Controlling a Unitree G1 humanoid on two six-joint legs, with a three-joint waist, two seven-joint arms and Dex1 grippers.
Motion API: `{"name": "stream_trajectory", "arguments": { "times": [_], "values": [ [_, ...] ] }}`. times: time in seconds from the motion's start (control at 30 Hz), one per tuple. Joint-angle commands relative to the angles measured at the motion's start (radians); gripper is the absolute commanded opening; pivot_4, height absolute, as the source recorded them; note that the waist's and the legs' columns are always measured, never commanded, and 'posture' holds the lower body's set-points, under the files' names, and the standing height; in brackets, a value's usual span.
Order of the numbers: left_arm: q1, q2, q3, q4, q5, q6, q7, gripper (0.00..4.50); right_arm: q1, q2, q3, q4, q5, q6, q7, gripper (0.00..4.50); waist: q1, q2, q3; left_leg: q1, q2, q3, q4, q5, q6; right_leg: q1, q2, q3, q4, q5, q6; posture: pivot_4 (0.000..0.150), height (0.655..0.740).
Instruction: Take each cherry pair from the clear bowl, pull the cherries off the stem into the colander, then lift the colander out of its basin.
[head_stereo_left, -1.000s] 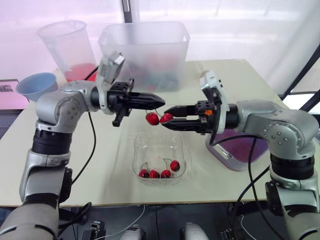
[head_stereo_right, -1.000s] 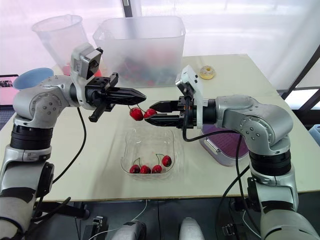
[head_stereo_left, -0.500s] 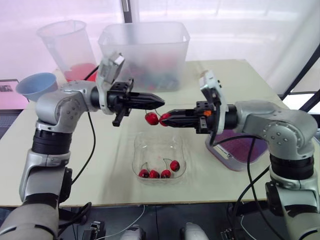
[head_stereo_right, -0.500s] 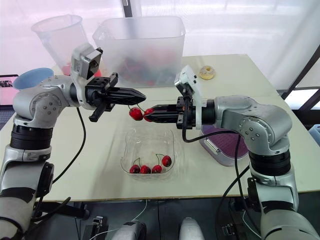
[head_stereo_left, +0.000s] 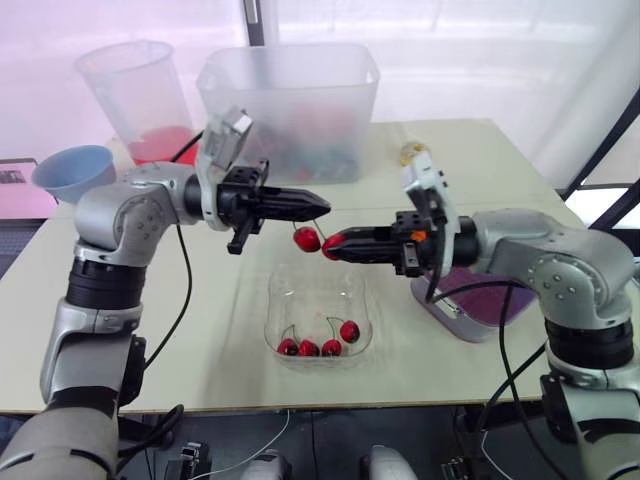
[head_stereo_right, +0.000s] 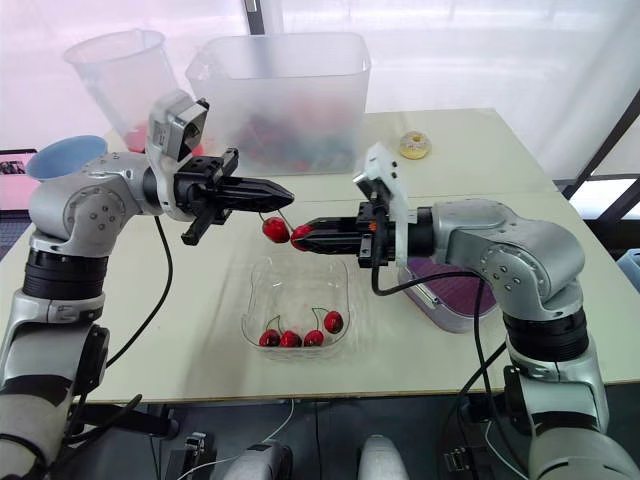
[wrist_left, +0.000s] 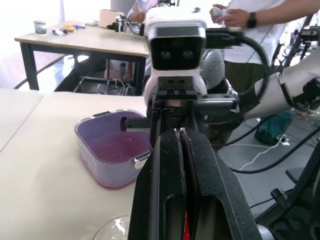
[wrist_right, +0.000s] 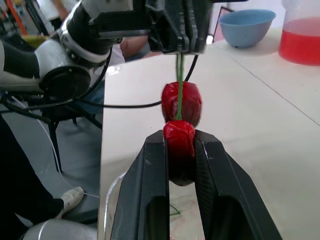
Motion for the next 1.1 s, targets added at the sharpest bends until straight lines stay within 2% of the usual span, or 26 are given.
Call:
{"name": "stream_trajectory", "arguments": {
  "times": [0.03,0.4,0.5,0.67,0.77,0.93,1.07,1.1],
  "values": [
    [-0.022,0.016,0.038,-0.011,-0.012,-0.007,-0.004,0.00,0.025,-0.014,-0.043,0.022,0.031,0.001,0.012,0.59,0.000,0.000,0.000,0.000,0.000,0.000,0.000,0.000,0.000,0.000,0.000,0.000,0.000,0.000,0.000,0.150,0.7400],
    [-0.019,0.012,0.042,-0.019,-0.017,-0.003,0.003,0.00,0.090,-0.088,-0.103,0.016,0.068,0.008,0.033,0.59,0.000,0.000,0.000,0.000,0.000,0.000,0.000,0.000,0.000,0.000,0.000,0.000,0.000,0.000,0.000,0.150,0.7400],
    [-0.014,0.010,0.042,-0.021,-0.014,-0.009,0.007,0.00,0.093,-0.223,-0.143,0.046,0.021,-0.007,0.073,0.59,0.010,0.000,0.000,0.000,0.000,0.000,0.000,0.000,0.000,0.000,0.000,0.000,0.000,0.000,0.000,0.150,0.7400],
    [-0.003,-0.006,0.052,-0.026,-0.022,-0.016,0.025,0.00,0.168,-0.499,-0.138,0.207,-0.177,-0.138,0.171,0.59,0.024,-0.001,0.001,0.000,-0.001,0.002,0.002,-0.001,0.002,0.001,0.000,0.000,-0.002,0.000,0.000,0.150,0.7400],
    [-0.002,-0.020,0.063,-0.033,-0.030,-0.019,0.038,0.00,0.226,-0.580,-0.117,0.293,-0.276,-0.231,0.212,0.59,0.021,-0.002,0.001,0.000,-0.001,0.003,0.002,-0.002,0.004,0.001,0.000,0.000,-0.003,0.000,0.000,0.150,0.7400],
    [0.006,-0.017,0.072,-0.046,-0.031,-0.019,0.042,0.00,0.295,-0.593,-0.063,0.397,-0.403,-0.351,0.236,0.59,0.014,-0.002,0.001,0.000,0.001,0.005,0.002,-0.002,0.004,0.000,0.001,0.001,-0.002,0.000,0.000,0.150,0.7400],
    [0.012,-0.017,0.078,-0.054,-0.033,-0.016,0.055,0.00,0.288,-0.563,-0.028,0.448,-0.454,-0.384,0.239,0.59,0.016,-0.002,0.001,0.000,0.001,0.005,0.002,-0.002,0.004,0.000,0.001,0.001,-0.002,0.000,0.000,0.150,0.7400],
    [0.013,-0.017,0.079,-0.056,-0.035,-0.013,0.059,0.00,0.279,-0.558,-0.022,0.461,-0.464,-0.390,0.240,0.89,0.017,-0.002,0.001,0.000,0.001,0.005,0.002,-0.002,0.004,0.000,0.001,0.001,-0.002,0.000,0.000,0.150,0.7400]
  ]
}}
